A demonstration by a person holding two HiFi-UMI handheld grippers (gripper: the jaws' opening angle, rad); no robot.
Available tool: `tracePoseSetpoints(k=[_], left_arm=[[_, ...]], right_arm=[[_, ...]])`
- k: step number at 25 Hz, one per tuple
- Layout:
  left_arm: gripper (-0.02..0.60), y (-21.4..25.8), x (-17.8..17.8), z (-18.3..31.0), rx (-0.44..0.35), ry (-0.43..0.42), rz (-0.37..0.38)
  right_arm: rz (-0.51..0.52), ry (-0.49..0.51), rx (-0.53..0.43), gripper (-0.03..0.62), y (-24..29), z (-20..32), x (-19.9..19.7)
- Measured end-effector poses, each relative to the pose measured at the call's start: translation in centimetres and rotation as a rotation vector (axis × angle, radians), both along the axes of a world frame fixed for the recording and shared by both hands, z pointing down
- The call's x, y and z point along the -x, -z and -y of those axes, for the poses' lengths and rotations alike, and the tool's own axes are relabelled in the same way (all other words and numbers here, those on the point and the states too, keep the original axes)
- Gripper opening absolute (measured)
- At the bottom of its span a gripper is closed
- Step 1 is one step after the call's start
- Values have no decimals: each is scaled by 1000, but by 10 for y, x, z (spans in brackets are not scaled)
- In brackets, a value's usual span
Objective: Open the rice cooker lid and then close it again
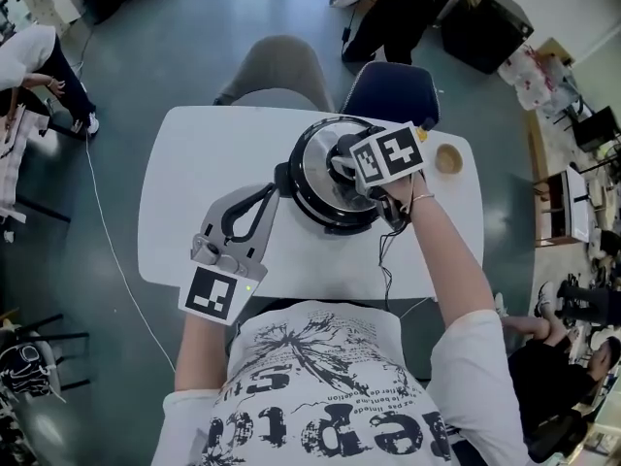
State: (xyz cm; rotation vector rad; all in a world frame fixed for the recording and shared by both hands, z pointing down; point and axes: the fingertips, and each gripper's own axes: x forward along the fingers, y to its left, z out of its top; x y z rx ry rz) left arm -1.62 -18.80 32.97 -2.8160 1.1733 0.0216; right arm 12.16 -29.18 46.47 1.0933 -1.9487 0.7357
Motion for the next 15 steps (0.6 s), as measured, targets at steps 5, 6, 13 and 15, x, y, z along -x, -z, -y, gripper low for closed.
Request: tracePoseSetpoints(k=[5,6,13,15], left_arm=[[12,-4,3,-9,18,-11,6],[12,-3,3,-10,19,-14,9],[12,5,-5,-19,-5,-25,9],[12,6,-16,-29,-9,-24,17]], right_arm=[[-7,-17,-65,295,18,3,-2],[-3,-16,-67,295,21,1,-2],[10,16,-64,295,28,-27,-3],[15,28,-72,296,31,-39,-15]])
